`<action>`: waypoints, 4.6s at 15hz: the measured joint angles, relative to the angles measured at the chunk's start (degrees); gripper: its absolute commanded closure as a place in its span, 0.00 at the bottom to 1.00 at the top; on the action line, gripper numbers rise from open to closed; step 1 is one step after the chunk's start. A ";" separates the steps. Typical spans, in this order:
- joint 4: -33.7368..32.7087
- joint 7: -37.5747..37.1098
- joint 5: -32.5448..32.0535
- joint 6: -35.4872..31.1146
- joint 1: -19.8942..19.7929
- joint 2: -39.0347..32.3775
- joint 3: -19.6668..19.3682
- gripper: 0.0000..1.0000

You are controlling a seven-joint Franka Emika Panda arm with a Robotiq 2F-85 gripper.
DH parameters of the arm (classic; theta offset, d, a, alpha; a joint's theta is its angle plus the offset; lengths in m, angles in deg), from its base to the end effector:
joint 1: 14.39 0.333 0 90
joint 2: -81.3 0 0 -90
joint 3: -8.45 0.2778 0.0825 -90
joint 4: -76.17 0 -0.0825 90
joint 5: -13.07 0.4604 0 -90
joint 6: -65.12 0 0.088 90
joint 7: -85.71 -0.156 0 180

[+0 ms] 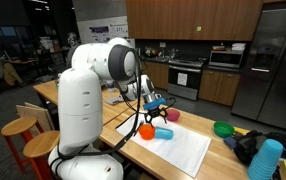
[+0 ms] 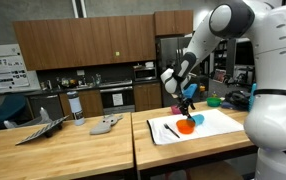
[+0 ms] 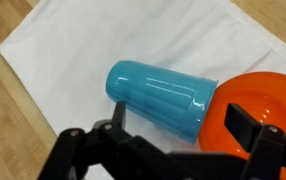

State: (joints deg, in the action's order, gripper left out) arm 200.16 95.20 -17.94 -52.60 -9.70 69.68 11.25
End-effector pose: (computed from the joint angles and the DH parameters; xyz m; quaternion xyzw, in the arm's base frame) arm 0.5651 0.0250 0.1511 0.9190 0.2988 -0.1527 0.2071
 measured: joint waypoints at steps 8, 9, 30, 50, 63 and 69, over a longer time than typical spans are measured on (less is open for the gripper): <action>-0.63 -0.04 -0.23 1.26 0.01 -1.44 -0.06 0.00; -0.71 -0.05 -0.31 1.49 0.01 -1.61 -0.07 0.00; -1.85 -5.98 -4.86 3.23 0.04 -3.72 -0.21 0.00; -1.85 -12.16 -11.13 4.00 0.97 -4.74 -0.12 0.48; -1.76 -0.40 -3.96 -8.70 -2.67 -2.32 -0.11 0.95; 1.14 21.16 15.78 -24.41 -8.50 0.03 0.03 0.97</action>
State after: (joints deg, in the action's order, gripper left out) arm 201.30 116.37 -2.15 -77.01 -18.20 69.70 11.27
